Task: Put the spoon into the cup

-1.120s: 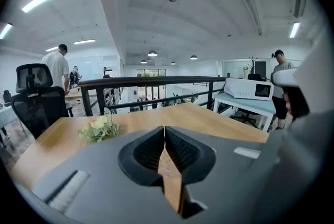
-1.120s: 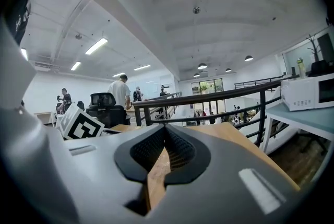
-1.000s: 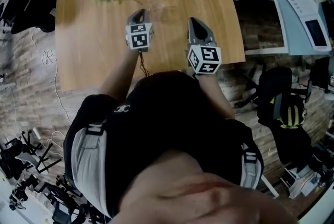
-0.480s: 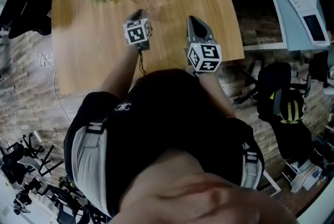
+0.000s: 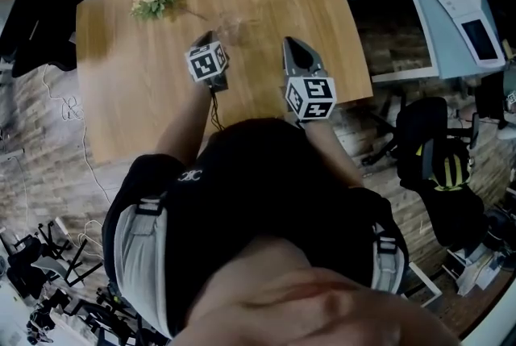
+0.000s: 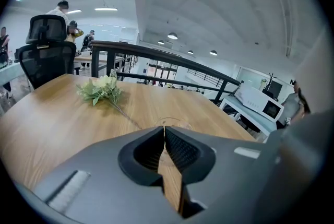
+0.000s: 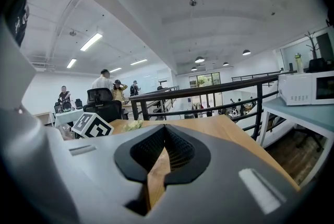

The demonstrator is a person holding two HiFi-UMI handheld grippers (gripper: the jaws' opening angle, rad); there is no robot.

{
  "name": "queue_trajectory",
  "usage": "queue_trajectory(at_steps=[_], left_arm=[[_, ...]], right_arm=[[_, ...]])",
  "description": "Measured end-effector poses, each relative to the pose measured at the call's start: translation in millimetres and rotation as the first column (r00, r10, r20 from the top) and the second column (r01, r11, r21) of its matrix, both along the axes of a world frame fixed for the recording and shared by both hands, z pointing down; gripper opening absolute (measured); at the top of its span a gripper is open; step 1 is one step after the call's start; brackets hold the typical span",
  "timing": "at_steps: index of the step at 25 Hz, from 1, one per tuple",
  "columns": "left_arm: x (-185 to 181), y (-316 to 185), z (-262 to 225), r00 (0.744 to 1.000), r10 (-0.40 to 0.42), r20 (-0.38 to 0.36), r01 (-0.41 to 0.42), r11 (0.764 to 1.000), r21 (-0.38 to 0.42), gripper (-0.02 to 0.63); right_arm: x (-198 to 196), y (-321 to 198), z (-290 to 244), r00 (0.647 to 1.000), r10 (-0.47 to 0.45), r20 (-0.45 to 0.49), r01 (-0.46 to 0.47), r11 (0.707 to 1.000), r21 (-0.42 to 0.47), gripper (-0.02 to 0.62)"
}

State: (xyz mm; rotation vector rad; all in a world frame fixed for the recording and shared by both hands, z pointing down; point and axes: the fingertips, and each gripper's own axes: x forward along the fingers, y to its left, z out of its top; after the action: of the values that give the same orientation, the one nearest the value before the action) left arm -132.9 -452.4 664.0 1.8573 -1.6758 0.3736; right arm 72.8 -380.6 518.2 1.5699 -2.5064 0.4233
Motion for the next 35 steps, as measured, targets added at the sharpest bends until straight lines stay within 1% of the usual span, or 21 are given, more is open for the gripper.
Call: queue_trajectory(at_steps=[6,12,13,14,15,18,22,25,26,28,29,30,35], left_arm=[[5,2,6,1.000,-0.002,0.010,0.003,1.000,-0.017,0.023],[7,-2,3,1.000,-0.008,-0.012,0.008,1.000,-0.002,0.024],[8,-2,3,1.000,-0.006,-0.024,0.006,1.000,0.001,0.032],[9,-1,2,0.999,-0.002,-0.037,0.002,1.000,0.002,0.070],[10,-1,3,0.999,0.000,-0.044,0.001,1.000,0.003,0.089],[10,1,2,0.999,-0.001,-0.041,0.001,1.000,0.003,0.089],[11,2,-6,0.999,-0.001,-0.037,0.002,0.999,0.033,0.089],[7,2,-13,1.000,-0.004,-0.021,0.005,0.998,0.062,0.086],[5,3,-16,1.000,-0.009,-0.015,0.010,0.997,0.070,0.073],[1,5,-23,1.000,-0.019,-0.004,0.020,0.996,0.091,0.025],[0,6,-27,1.000,-0.020,0.004,0.020,0.994,0.103,0.011],[0,8,-31,1.000,-0.018,0.016,0.016,0.993,0.116,0.011],[0,19,-58,0.993,0.000,0.115,-0.022,0.982,0.189,0.011]], right_arm=[[7,-4,-2,1.000,-0.009,-0.002,0.009,1.000,0.006,0.000],[9,-9,0,1.000,-0.024,0.000,0.024,1.000,-0.001,0.000],[8,-9,0,1.000,-0.027,0.000,0.027,1.000,-0.002,0.000],[7,-9,1,1.000,-0.031,-0.001,0.031,1.000,-0.003,0.000],[5,-9,1,0.999,-0.035,0.000,0.035,0.999,-0.004,0.000],[2,-8,1,0.999,-0.046,0.001,0.046,0.999,-0.003,0.000],[0,-8,1,0.999,-0.050,0.004,0.050,0.999,0.002,0.000],[-1,-8,0,0.999,-0.047,0.013,0.046,0.999,0.010,0.000],[-2,-8,0,0.999,-0.047,0.016,0.047,0.999,0.011,0.000],[-4,-8,0,0.998,-0.053,0.020,0.053,0.999,0.011,0.000],[-5,-7,1,0.998,-0.058,0.023,0.058,0.998,0.010,0.000],[-6,-6,1,0.998,-0.064,0.025,0.064,0.998,0.010,0.000],[-16,-2,0,0.994,-0.104,0.035,0.104,0.994,0.014,0.000]])
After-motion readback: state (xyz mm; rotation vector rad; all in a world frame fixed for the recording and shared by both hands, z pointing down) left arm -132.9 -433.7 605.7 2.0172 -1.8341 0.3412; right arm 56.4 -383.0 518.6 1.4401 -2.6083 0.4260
